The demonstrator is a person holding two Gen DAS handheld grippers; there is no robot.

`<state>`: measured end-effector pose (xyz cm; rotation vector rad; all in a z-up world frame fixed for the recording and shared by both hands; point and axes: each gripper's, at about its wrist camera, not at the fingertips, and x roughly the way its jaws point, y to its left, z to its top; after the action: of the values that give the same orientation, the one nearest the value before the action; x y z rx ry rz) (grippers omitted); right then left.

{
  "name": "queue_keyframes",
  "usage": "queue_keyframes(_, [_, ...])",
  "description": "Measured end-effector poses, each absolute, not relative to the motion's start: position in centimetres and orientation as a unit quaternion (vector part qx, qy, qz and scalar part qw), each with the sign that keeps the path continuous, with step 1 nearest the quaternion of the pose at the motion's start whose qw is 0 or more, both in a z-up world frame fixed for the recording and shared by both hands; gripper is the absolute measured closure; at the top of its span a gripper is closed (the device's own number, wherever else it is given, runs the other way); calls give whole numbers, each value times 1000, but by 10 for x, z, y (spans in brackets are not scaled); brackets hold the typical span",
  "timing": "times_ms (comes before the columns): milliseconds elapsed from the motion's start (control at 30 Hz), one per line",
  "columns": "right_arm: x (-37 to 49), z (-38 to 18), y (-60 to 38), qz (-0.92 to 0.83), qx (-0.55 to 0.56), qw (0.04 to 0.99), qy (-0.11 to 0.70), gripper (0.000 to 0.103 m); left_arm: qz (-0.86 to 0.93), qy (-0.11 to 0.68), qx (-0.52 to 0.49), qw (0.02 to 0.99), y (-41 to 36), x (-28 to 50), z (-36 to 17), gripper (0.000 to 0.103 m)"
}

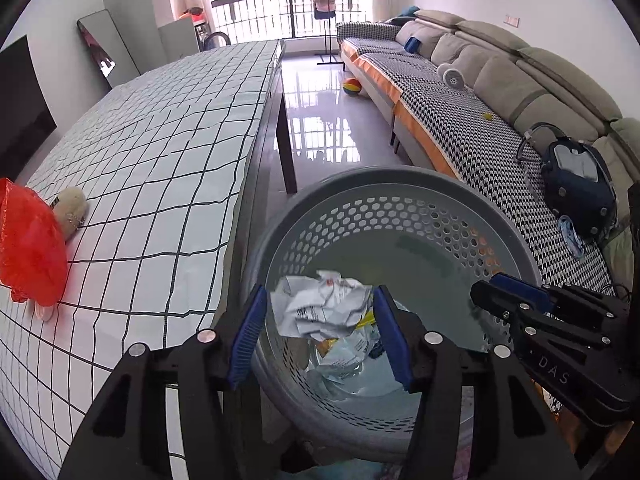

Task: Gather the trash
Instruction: 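Open both grippers to drop the paper and cloth into the basket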

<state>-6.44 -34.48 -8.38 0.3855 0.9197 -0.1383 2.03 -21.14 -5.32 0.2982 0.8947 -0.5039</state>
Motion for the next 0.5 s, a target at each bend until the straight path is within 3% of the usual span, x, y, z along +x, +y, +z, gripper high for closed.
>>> queue_keyframes(500, [-69, -79, -342, -74, 182, 878, 437, 59, -233, 426, 121, 866, -199, 23, -48, 31])
